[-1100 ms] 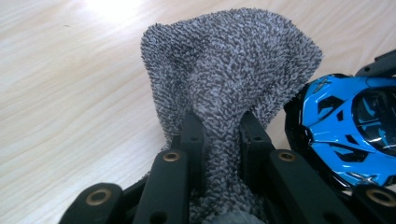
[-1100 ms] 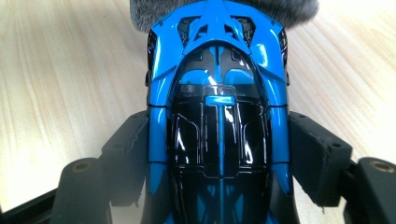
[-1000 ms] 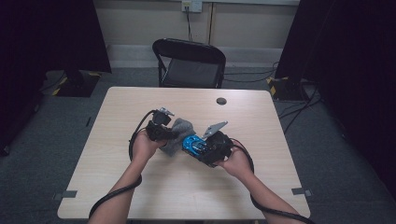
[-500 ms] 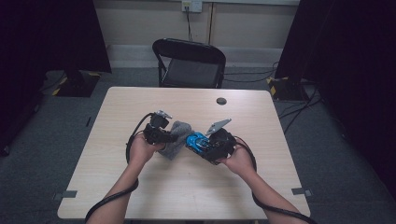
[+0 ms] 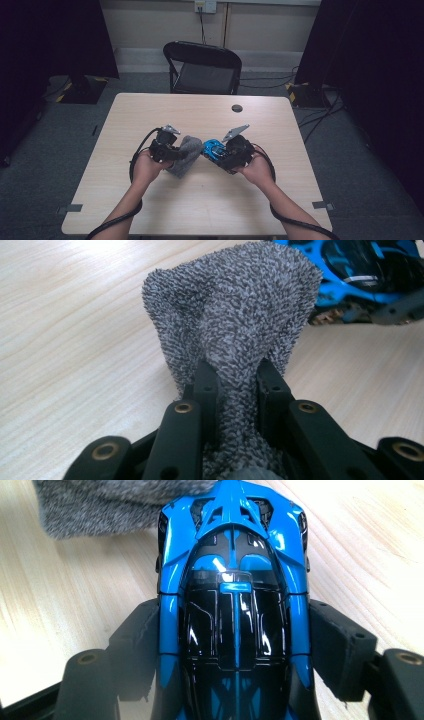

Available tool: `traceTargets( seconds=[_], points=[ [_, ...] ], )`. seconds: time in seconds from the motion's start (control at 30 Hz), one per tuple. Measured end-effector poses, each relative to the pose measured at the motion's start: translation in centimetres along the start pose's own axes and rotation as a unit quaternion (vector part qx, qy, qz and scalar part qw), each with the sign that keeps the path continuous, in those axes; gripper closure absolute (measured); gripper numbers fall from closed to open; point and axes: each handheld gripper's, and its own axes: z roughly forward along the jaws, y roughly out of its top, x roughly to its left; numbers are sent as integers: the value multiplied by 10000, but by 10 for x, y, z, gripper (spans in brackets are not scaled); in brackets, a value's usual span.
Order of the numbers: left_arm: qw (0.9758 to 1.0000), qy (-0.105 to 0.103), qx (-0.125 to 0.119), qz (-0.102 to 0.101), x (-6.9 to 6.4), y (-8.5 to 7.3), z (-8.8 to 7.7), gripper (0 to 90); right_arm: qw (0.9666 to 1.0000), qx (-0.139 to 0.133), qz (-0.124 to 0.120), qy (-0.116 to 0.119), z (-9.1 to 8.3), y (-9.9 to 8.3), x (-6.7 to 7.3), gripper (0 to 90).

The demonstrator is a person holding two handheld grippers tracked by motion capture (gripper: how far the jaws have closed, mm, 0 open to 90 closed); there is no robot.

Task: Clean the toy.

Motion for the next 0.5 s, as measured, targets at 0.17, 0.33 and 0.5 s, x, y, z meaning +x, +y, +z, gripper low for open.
traceTargets(
  seconds=[0.17, 0.33, 0.5],
  points=[
    [9999, -102, 54, 89, -6, -5, 2, 759, 10000, 13, 8, -45, -1, 2, -2, 288],
    [9995, -126, 182, 221, -8, -10, 2, 758, 9999, -24, 81, -59, -4, 3, -6, 288],
    [9998, 55, 46, -160, 6, -11, -1, 755, 10000, -71, 41, -48, -8, 6, -4, 288]
  ],
)
